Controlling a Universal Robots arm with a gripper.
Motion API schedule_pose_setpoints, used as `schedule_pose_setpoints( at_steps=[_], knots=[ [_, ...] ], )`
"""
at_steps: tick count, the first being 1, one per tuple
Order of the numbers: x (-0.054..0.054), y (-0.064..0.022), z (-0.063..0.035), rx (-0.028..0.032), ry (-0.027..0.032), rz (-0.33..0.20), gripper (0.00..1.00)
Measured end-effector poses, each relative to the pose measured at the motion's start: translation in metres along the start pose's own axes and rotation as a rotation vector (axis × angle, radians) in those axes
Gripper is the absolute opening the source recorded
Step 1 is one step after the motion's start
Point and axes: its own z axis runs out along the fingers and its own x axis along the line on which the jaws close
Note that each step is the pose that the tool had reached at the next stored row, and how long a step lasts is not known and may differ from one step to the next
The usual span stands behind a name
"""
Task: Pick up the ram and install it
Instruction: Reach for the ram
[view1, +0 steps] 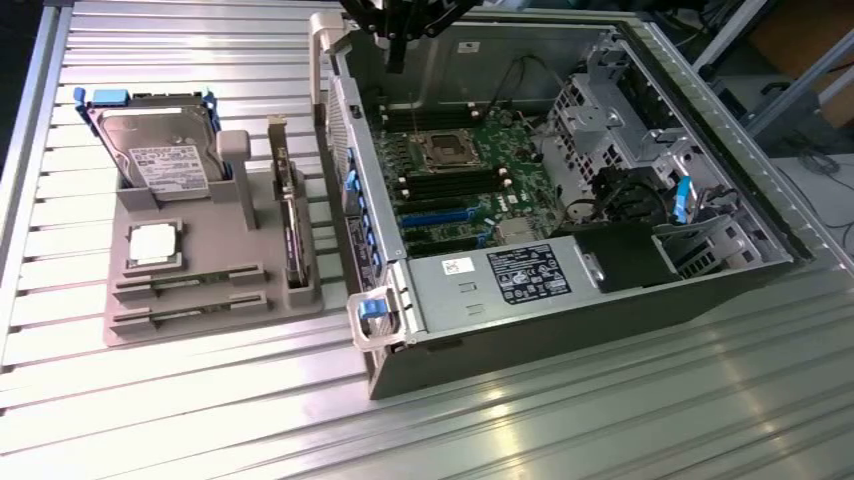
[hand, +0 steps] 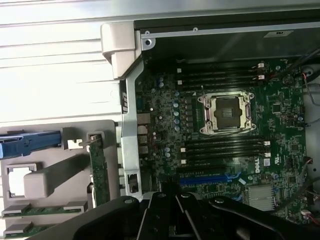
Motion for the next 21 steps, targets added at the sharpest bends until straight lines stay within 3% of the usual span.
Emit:
schedule_pose_setpoints(
  at_steps=[4, 21],
  knots=[
    [0.008, -0.0006, -0.0002, -0.0001, -0.0002, 0.0, 0.11],
    [0.021, -0.0016, -0.0006, 0.0, -0.0001, 0.0, 0.11]
  ],
)
